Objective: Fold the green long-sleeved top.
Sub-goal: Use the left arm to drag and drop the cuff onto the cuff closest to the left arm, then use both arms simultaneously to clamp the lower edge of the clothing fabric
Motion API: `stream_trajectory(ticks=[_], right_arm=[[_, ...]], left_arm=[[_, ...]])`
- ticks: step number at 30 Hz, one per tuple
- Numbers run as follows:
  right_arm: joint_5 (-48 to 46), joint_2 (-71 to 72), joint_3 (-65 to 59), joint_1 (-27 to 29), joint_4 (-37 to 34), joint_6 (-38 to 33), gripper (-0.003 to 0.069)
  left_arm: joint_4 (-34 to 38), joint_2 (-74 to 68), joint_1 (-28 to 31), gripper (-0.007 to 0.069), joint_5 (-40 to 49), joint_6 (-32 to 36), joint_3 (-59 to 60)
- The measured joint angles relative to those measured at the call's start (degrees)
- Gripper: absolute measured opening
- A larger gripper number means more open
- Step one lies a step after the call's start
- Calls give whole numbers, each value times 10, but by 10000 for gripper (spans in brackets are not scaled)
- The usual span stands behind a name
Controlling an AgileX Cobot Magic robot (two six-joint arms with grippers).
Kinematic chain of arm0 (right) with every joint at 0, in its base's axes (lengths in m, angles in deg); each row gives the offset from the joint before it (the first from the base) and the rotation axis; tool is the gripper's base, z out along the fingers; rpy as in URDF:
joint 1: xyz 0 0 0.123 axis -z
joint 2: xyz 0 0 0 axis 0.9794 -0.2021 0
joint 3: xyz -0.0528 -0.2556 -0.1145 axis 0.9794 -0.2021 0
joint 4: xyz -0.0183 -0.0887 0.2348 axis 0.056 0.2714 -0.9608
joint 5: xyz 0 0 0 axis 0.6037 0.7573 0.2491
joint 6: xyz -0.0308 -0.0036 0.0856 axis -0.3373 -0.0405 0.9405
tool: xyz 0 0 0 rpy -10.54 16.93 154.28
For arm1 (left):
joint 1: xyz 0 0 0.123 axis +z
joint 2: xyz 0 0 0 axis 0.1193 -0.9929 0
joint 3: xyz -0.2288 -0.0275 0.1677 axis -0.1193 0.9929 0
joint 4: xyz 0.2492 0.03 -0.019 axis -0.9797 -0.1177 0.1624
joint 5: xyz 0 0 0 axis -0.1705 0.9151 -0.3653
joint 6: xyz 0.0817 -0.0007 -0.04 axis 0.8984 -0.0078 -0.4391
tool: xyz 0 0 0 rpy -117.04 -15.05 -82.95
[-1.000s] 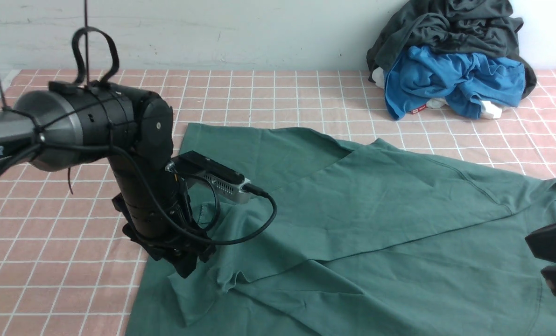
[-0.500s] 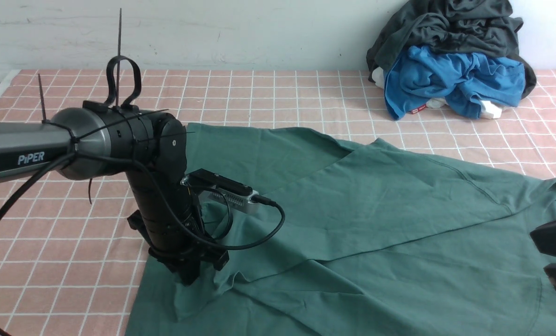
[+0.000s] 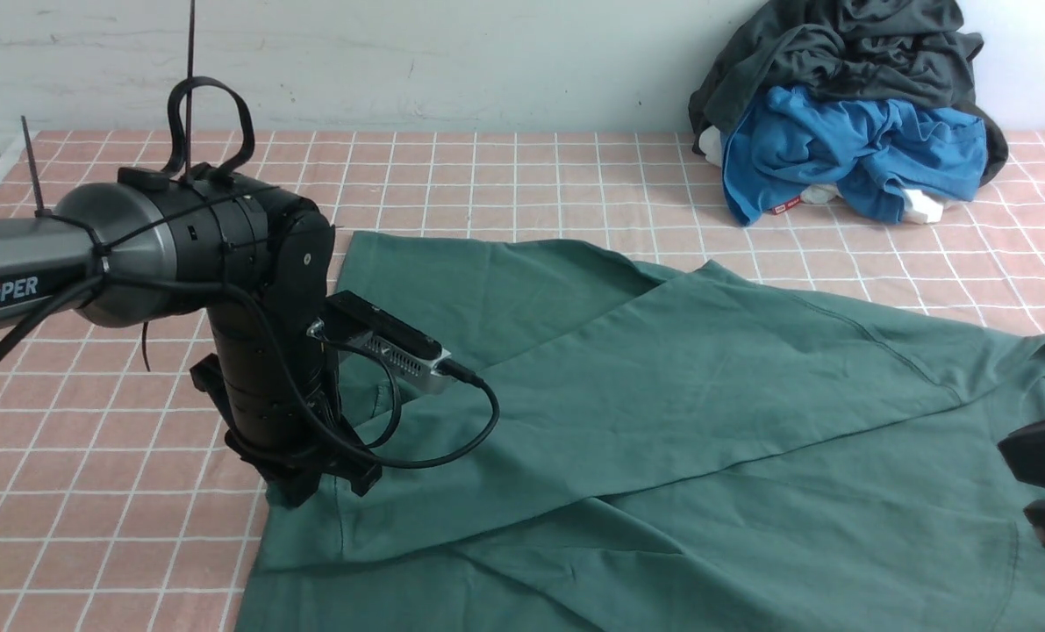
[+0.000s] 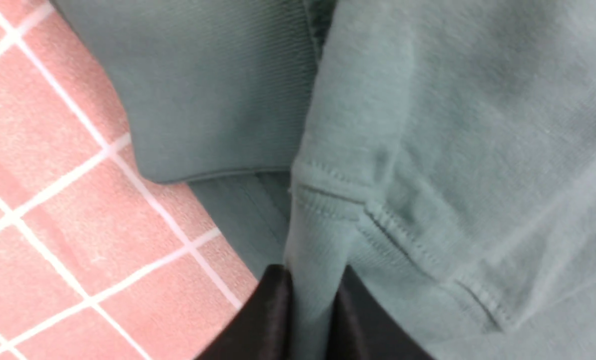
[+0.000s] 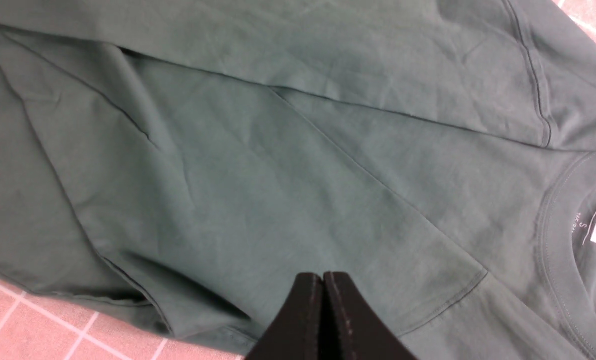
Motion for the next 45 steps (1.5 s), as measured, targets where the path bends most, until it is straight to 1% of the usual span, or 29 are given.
stream_trajectory(ticks=[1,2,3,4,5,7,9,11,13,14,17,19,20,21,23,25,26,30,31,32,33,34,35,39,45], right_arm=[[-2,0,0,0,0,0,-14],[-3,0,0,0,0,0,-14],[-5,0,0,0,0,0,-14],[-5,0,0,0,0,0,-14],[-5,0,0,0,0,0,-14],[-6,0,0,0,0,0,-14],[-7,0,0,0,-9,0,-14],[-12,1,0,-1,-24,0,-14],[-18,5,0,-11,-34,-2,-14],[-18,6,0,-11,-35,-2,-14],[-25,19,0,-45,-37,-14,-14],[-26,24,0,-64,-34,-19,-14],[-26,25,0,-66,-34,-19,-14],[-26,26,0,-78,-31,-21,-14],[-26,27,0,-90,-29,-22,-14],[-26,27,0,-94,-28,-23,-14],[-23,27,0,-97,-27,-23,-14],[-15,27,0,-97,-27,-23,-14],[-13,27,0,-97,-27,-23,-14],[-13,27,0,-97,-27,-23,-14],[-12,27,0,-97,-27,-23,-14],[-12,27,0,-97,-27,-23,-14],[-12,27,0,-97,-27,-23,-14],[-12,27,0,-97,-27,-23,-14],[-12,27,0,-97,-27,-23,-14]], left_arm=[[-1,0,0,139,-3,-1,0],[0,0,0,146,-4,-1,0],[0,1,0,216,-5,-2,0],[0,3,0,248,-4,-4,0],[0,4,0,257,-3,-4,0],[8,19,0,348,17,-4,0],[19,47,0,391,46,0,2],[28,85,-3,406,65,20,11],[32,141,-9,403,74,54,35],[32,147,-10,402,74,57,41],[59,259,-26,361,40,130,125],[80,303,-37,336,17,184,179],[84,310,-39,334,15,198,186],[100,331,-50,321,-1,260,245],[110,336,-66,318,-19,334,302],[110,336,-75,321,-38,361,333],[110,331,-87,340,-73,382,368],[110,311,-94,418,-136,386,388],[110,298,-94,454,-161,386,388],[110,292,-94,468,-172,386,388],[110,279,-94,498,-190,386,388],[110,274,-94,498,-192,386,388],[107,256,-94,519,-206,389,388],[101,225,-94,531,-213,395,385],[88,217,-98,531,-192,395,366]])
